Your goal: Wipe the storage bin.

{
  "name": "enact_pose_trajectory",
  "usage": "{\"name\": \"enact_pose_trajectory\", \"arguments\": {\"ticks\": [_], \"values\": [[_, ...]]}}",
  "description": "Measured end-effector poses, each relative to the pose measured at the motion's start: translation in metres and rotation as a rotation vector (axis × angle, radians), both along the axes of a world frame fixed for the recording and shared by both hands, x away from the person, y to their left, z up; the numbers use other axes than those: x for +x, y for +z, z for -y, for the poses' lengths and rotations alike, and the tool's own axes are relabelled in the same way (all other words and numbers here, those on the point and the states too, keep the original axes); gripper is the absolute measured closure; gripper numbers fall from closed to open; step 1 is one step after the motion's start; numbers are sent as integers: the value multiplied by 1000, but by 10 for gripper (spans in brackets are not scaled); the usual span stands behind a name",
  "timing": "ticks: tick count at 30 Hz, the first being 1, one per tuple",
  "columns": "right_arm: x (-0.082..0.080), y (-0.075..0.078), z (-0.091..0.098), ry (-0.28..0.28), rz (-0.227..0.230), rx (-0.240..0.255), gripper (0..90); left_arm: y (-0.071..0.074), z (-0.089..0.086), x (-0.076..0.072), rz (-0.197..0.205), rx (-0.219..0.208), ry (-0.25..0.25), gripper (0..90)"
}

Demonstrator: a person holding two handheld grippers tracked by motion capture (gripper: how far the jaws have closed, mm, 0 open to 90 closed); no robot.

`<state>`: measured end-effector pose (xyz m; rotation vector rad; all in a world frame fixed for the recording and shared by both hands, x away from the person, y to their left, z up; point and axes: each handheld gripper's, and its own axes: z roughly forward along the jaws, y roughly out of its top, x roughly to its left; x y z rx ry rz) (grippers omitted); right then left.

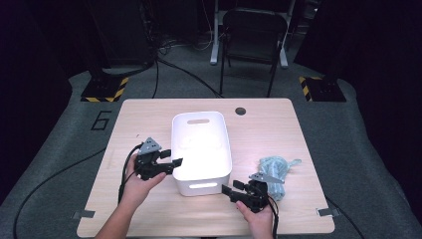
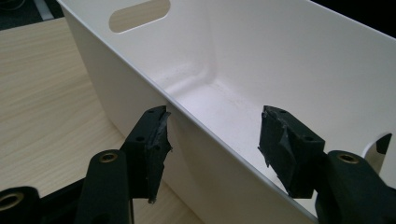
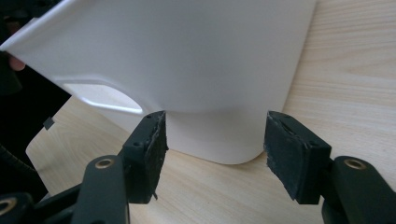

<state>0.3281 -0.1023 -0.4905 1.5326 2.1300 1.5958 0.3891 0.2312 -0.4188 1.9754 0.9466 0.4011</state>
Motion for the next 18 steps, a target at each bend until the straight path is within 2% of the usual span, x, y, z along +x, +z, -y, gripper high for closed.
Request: {"name": "enact_pose_trajectory", "arguments": {"ticks": [2, 4, 9, 18], "values": [[0, -1, -4, 17, -2, -8, 394, -3, 0, 3, -8, -33, 1, 432], [-1, -2, -7, 22, -10, -17, 401, -4, 0, 6, -7, -47, 5, 447], [2, -5, -12, 18, -19, -39, 403, -4, 0, 13, -8, -55, 6, 468], [7, -9, -12, 19, -22, -37, 406, -5, 0, 17, -4, -66, 12, 479]]}}
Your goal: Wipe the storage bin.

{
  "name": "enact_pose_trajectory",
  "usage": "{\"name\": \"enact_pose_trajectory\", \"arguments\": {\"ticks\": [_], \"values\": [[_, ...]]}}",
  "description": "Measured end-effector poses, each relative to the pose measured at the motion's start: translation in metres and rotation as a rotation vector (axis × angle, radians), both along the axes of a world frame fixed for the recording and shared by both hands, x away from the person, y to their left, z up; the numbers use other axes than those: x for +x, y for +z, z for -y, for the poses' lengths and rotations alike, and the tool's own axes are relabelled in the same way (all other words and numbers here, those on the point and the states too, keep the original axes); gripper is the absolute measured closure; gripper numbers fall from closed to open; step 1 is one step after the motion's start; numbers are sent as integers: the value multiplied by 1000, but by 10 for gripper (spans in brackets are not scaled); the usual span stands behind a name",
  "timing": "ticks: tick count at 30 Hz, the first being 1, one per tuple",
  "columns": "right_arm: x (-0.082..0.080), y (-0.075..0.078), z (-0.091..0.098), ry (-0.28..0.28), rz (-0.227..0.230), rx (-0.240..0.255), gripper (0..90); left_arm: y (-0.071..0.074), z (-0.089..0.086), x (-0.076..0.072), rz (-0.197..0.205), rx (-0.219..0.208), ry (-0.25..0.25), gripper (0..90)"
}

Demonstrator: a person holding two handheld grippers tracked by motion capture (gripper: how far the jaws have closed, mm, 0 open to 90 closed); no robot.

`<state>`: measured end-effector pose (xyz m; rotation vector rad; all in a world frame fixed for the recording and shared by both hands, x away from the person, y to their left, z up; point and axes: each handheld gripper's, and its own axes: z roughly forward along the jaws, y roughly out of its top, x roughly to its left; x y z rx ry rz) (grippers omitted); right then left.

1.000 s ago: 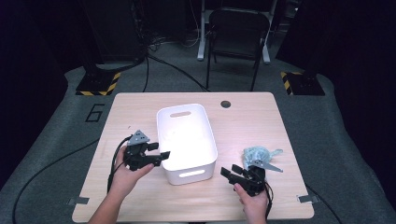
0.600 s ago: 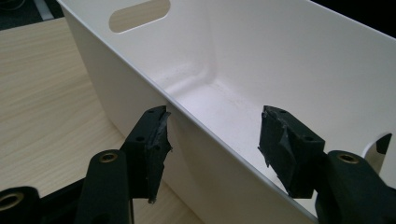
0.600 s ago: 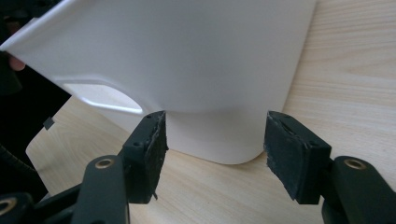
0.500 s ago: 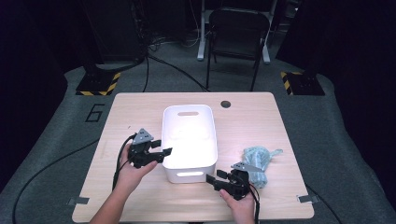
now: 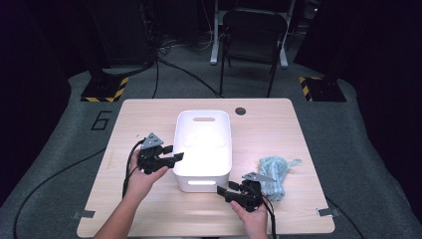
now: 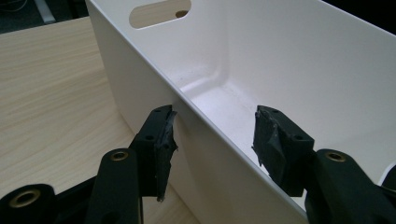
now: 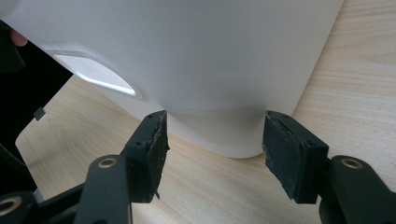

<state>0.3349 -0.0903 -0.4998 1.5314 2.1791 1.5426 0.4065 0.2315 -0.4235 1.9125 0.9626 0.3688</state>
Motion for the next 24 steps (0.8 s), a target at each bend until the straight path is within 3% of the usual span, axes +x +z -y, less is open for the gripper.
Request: {"name": "enact_pose_trajectory", "arguments": {"ticks": [15, 24], "values": [[1, -4, 1, -20, -35, 18, 408, -4, 0, -1, 10, -24, 9, 448], [-3, 1, 10, -39, -11, 36, 409, 0, -2, -7, 24, -13, -3, 432]]}}
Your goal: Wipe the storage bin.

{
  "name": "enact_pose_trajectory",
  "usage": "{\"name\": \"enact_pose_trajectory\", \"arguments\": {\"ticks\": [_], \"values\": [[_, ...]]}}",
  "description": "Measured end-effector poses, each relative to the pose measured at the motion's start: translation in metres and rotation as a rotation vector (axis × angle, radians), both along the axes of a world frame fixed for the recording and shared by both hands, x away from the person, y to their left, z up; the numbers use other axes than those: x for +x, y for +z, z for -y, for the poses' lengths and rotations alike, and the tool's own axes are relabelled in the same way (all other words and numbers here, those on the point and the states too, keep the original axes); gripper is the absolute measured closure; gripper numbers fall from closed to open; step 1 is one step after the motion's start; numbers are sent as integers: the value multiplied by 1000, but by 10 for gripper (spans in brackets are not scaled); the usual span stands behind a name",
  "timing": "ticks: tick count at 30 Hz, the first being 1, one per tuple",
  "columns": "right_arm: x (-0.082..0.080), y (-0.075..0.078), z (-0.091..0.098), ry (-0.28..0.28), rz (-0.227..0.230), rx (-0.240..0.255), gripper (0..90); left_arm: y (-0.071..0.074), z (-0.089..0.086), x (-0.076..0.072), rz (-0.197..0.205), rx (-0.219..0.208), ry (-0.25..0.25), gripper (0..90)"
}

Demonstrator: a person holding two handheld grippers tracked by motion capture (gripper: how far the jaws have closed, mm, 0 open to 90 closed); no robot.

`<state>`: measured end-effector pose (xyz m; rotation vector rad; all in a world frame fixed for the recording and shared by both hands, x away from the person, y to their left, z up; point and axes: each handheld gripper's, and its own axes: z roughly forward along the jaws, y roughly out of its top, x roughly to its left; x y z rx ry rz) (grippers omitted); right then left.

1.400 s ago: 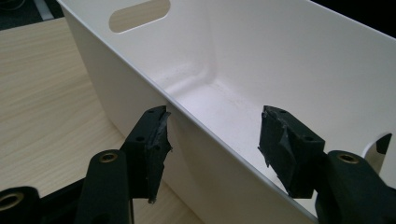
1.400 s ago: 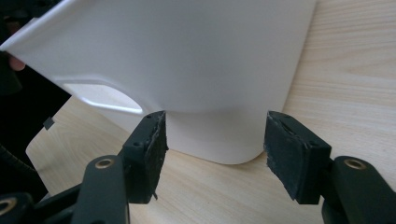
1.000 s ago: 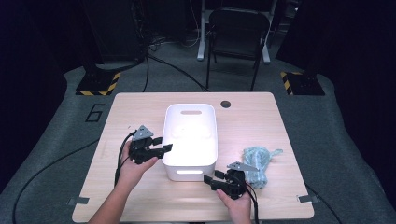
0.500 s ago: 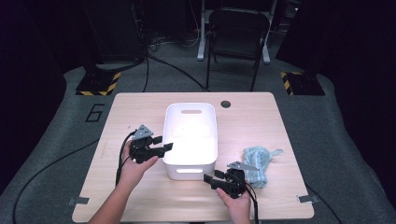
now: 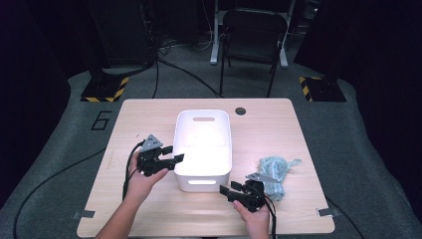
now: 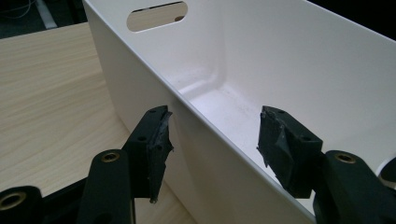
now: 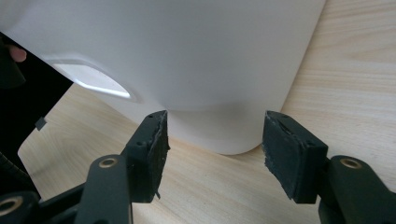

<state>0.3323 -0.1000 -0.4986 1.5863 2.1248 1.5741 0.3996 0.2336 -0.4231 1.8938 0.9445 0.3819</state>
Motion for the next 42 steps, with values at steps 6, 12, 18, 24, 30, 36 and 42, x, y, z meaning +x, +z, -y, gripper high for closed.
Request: {"name": "enact_pose_trajectory", "arguments": {"ticks": [6, 12, 18, 24, 30, 36, 42], "values": [[-4, 9, 15, -42, 10, 18, 407, 11, -14, -7, 15, -20, 13, 421], [-4, 16, 27, -61, 17, 31, 403, 17, -27, -14, 14, -51, 33, 405], [-3, 25, 46, -119, 46, 44, 403, 31, -36, -19, 32, -66, 38, 403], [-3, 35, 69, -191, 54, 77, 402, 37, -41, -16, 5, -79, 80, 404], [1, 38, 87, -190, 38, 103, 388, 53, -37, -21, 47, -61, 46, 403], [1, 37, 89, -196, 25, 102, 388, 41, -47, -25, 24, -33, 71, 403], [3, 32, 89, -201, 18, 82, 388, 21, -61, -30, -13, -11, 109, 403]]}}
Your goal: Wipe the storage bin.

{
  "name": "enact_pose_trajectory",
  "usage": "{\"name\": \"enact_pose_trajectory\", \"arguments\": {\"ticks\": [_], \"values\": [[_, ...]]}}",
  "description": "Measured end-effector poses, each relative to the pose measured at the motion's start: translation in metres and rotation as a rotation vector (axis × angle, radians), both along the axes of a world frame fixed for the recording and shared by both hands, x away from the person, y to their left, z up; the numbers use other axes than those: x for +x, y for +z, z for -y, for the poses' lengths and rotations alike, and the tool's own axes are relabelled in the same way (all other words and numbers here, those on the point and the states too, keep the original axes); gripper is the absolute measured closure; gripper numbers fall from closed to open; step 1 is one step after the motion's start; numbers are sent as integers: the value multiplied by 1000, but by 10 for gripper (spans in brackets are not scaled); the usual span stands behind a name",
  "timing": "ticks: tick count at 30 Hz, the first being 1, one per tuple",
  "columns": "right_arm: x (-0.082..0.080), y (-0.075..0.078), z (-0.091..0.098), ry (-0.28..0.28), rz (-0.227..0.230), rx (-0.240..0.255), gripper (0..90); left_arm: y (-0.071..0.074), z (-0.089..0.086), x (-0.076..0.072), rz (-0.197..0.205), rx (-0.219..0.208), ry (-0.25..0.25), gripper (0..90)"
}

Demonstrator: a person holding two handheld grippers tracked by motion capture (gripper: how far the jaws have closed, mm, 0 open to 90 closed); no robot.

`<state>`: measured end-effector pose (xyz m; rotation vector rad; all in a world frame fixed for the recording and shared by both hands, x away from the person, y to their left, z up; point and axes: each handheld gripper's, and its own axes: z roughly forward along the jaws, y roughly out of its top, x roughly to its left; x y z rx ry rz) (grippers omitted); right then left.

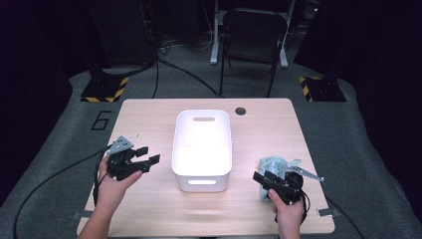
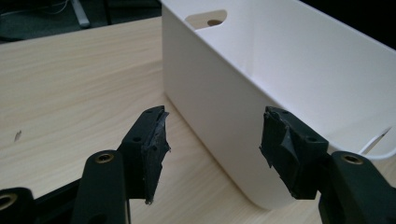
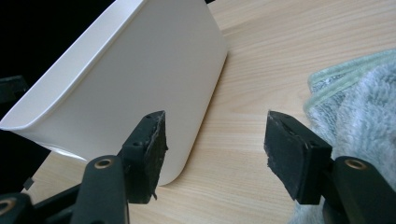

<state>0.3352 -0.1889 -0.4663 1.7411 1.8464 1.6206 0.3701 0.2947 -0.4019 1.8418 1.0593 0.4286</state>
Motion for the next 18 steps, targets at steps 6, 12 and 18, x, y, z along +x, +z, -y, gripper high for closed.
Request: {"name": "enact_pose_trajectory", "arguments": {"ticks": [6, 12, 18], "values": [[2, -6, -3, 7, -12, -5, 389, -25, -8, -11, 1, 6, 25, 404], [3, -12, -8, 17, -23, -26, 389, -50, -17, -14, -24, 0, 28, 406], [7, -22, -15, 32, -48, -76, 392, -64, -23, -10, -39, -4, 43, 406]]}}
